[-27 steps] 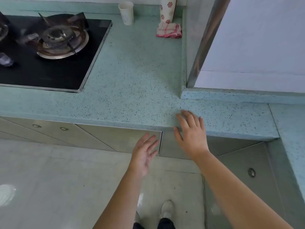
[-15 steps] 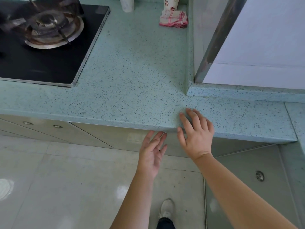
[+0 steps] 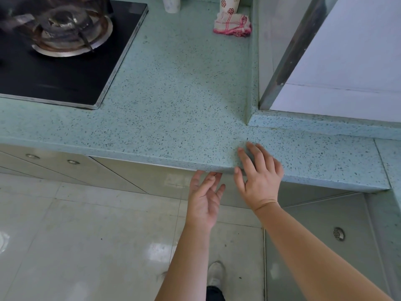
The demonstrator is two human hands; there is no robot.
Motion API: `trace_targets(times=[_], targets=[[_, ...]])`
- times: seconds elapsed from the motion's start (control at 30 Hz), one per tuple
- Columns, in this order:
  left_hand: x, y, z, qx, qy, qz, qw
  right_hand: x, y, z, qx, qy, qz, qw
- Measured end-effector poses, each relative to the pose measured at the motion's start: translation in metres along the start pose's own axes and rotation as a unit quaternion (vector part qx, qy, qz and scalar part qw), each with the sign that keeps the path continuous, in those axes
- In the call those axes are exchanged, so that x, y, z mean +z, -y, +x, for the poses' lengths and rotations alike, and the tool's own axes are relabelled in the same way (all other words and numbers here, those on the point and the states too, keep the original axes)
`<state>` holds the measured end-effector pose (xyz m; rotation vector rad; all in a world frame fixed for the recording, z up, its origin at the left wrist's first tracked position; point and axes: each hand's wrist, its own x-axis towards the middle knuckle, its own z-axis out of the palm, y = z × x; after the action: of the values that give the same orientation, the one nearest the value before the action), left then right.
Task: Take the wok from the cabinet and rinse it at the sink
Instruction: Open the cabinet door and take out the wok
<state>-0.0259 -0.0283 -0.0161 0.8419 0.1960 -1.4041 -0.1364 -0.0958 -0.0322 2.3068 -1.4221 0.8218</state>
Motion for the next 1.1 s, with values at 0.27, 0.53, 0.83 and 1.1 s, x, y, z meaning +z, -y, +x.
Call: trace_targets(times=[0.27,0.53,0.83,1.1], targets=[[-0.017,0.001,-0.017,0.001,-0.001,0.003,1.000,-0.009,0.000,0.001,0.000,0.041,0.008,0.999],[-0.038,-0.002,-0.044,-0.012,-0.014,0.043,0.999,-0.016,0.001,0.002,0.009,0.089,0.017,0.996],[-0.066,-0.006,-0.077,-0.006,-0.060,0.181,0.982,-0.027,0.003,0.002,0.031,0.156,0.061,0.985],[-0.080,-0.015,-0.098,0.008,-0.082,0.262,0.961,-0.034,0.006,0.006,0.051,0.201,0.073,0.975]])
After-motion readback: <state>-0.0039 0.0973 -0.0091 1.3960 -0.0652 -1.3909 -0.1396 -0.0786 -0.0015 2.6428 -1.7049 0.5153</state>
